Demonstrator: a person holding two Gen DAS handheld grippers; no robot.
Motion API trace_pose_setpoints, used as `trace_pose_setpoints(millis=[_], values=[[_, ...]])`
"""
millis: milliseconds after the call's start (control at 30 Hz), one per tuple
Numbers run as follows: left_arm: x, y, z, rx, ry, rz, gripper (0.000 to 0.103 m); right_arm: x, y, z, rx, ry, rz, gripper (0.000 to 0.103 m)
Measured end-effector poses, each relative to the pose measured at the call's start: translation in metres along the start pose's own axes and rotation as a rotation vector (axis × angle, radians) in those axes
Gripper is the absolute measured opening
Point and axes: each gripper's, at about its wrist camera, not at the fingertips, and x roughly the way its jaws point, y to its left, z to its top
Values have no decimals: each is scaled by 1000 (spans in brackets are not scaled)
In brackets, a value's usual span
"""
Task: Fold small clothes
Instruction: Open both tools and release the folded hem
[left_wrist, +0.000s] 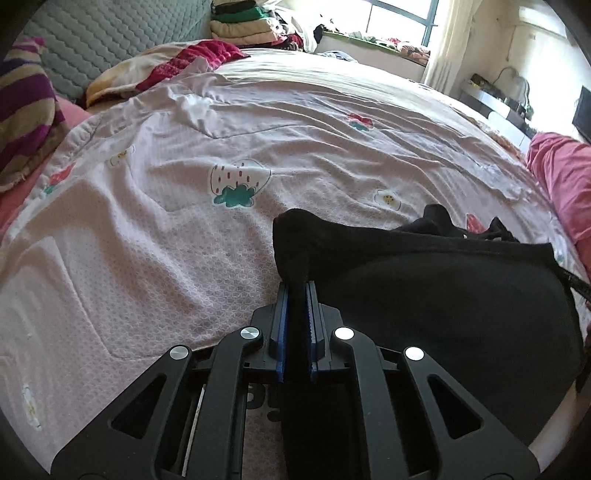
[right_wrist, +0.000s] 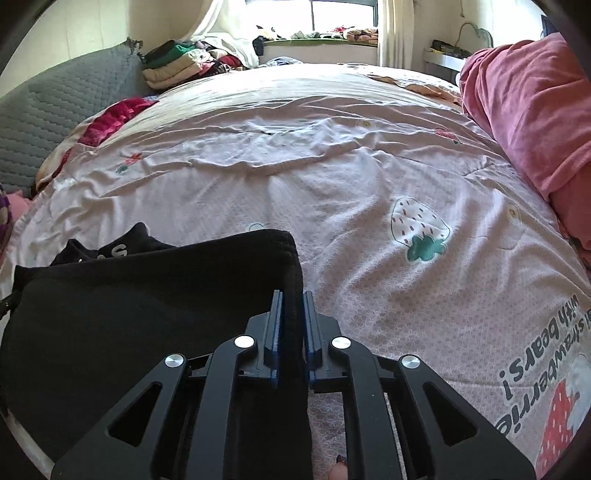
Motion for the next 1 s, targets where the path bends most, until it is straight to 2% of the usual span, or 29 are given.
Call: trace_pose_setpoints(millis=[100, 167, 333, 467, 533, 700, 1000], values=[[-1, -2, -2, 17, 7, 21, 8, -3, -3, -2, 16, 7, -19, 27], [-2, -3, -3, 21, 10, 30, 9, -5, -5, -3, 29, 6, -12, 28], [-5, -5, -5, 39, 16, 48, 13, -15, -10, -7, 49, 3, -13, 43], [-9, -6, -9, 55, 18, 60, 20, -26, -11, -12, 53, -5, -7, 48], [-11, -5, -11, 51, 20, 60, 24, -31, -9, -14, 49, -14, -4, 58], [-16, -2, -15, 45, 25, 54, 32, -46, -4, -21, 41, -34, 14, 66], [-51, 4, -31, 13, 4, 5, 46, -68, 9, -34, 18, -57, 74, 66]])
